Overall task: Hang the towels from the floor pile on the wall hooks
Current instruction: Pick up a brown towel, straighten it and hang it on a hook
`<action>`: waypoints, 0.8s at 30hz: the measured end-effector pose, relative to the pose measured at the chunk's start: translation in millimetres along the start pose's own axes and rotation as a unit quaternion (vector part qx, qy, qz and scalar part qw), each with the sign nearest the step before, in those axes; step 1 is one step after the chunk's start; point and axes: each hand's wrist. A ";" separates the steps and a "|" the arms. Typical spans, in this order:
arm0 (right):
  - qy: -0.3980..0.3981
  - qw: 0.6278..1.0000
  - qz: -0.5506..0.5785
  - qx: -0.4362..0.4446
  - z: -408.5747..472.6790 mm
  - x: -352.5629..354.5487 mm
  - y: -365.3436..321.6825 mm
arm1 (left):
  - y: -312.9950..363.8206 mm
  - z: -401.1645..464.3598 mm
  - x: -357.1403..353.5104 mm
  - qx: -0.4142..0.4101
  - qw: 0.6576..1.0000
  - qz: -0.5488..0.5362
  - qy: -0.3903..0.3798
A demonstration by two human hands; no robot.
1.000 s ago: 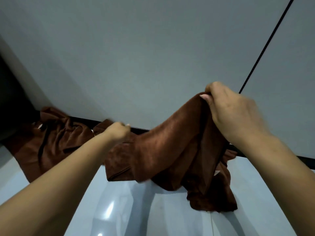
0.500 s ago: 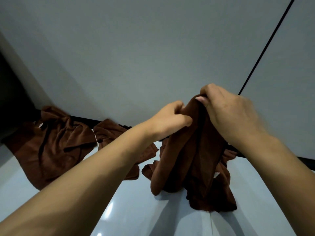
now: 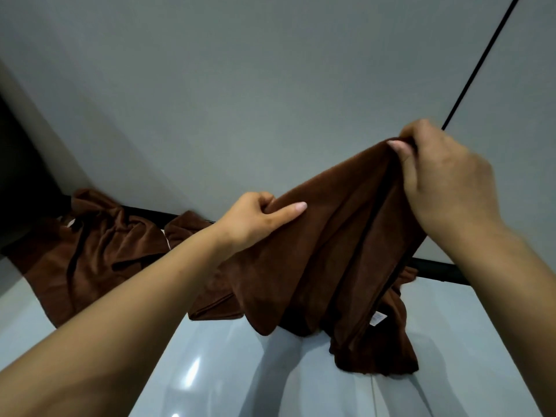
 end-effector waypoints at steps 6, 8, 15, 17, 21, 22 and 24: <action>-0.023 1.000 -0.009 -0.019 -1.6 1.8 5.0 | -5.3 10.1 19.9 -0.124 0.981 0.119 0.085; -0.039 0.999 -0.007 -0.020 -1.7 3.7 3.6 | -0.4 10.6 24.1 -0.185 0.961 0.166 0.125; -0.204 0.978 -0.049 -0.007 -6.9 3.0 10.3 | 11.3 4.3 30.6 -0.375 0.794 0.456 0.147; -0.246 0.968 -0.056 -0.009 -11.3 -1.8 10.9 | 12.1 4.8 29.1 -0.408 0.767 0.475 0.137; -0.275 0.961 -0.027 -0.024 -15.6 -8.1 8.4 | 19.5 4.0 23.9 -0.435 0.735 0.506 0.120; -0.276 0.961 -0.017 -0.030 -15.5 -9.2 6.4 | 22.3 3.6 23.5 -0.438 0.731 0.509 0.117; -0.284 0.958 0.021 -0.033 -16.9 -11.4 0.7 | 26.4 3.1 22.3 -0.444 0.724 0.516 0.108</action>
Point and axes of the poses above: each hand's wrist, its own z-axis towards the middle knuckle, its own x-axis out of the back of the hand, y = z × x, and after that the axes turned 15 degrees about -z, right-handed
